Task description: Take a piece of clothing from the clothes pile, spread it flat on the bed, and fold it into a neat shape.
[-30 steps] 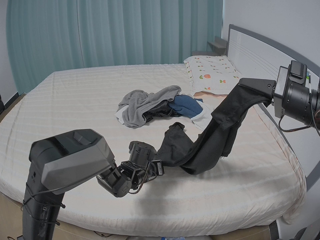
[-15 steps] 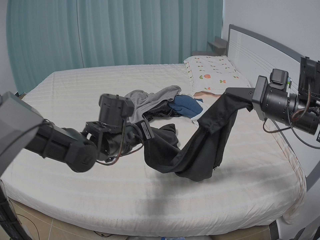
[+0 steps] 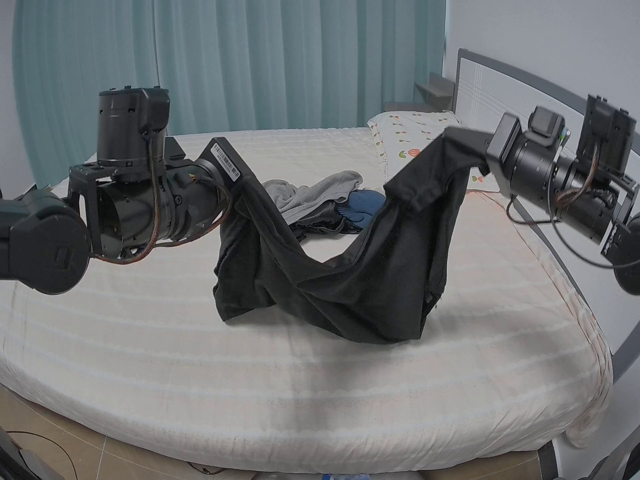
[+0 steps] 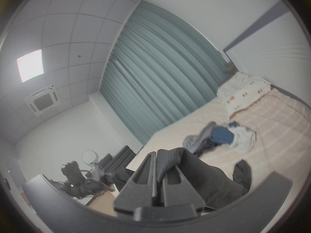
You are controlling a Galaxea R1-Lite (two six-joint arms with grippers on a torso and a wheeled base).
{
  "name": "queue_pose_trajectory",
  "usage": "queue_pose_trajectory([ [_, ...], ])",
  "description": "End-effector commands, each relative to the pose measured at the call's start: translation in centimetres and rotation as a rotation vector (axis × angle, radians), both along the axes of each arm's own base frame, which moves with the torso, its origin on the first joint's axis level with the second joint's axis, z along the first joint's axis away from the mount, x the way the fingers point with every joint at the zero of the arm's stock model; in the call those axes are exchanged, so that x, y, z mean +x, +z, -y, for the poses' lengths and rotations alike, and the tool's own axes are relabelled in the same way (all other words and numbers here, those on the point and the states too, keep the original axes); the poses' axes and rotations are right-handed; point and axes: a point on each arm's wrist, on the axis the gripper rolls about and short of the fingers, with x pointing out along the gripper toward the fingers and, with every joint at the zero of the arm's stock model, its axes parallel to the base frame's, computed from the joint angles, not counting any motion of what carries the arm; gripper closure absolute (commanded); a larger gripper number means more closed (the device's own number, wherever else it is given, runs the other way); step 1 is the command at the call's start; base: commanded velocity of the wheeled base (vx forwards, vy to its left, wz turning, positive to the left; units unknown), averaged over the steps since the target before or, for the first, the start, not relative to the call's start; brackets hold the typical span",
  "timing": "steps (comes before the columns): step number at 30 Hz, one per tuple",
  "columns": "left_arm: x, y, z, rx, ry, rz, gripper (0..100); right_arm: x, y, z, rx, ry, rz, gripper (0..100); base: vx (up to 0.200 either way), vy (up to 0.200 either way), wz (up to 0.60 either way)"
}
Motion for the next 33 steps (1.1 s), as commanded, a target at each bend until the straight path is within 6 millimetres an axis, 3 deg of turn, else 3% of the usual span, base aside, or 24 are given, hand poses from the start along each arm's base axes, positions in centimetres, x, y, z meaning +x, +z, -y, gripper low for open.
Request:
queue_pose_trajectory([
  [1,-1.1,-1.9,-0.5,-0.078,-0.064,-0.116,100,-0.3,-4.7,-0.1,-0.042,0.010,-0.148,100,0.000,0.000,0.00],
  [4,-1.8,-3.4,-0.5,-0.120,-0.155,-0.209,100,-0.5,-5.8,0.0,-0.030,0.000,-0.167,100,0.000,0.000,0.00],
  [11,-2.3,-6.4,-0.8,-0.099,-0.166,-0.252,100,-0.8,-8.6,0.4,0.004,0.000,-0.230,100,0.000,0.000,0.00],
  [17,-3.2,-7.9,-1.3,-0.101,-0.168,-0.259,100,-0.2,-9.5,0.0,0.006,-0.001,-0.228,100,-0.100,0.000,0.00],
  [20,-3.3,-8.0,-1.3,-0.100,-0.169,-0.264,100,-0.3,-9.5,0.0,0.005,-0.003,-0.229,100,-0.200,0.000,0.00],
  [33,-3.2,-7.8,-1.4,-0.107,-0.173,-0.267,100,-0.1,-9.8,0.0,0.001,-0.008,-0.239,100,0.000,0.000,0.00],
])
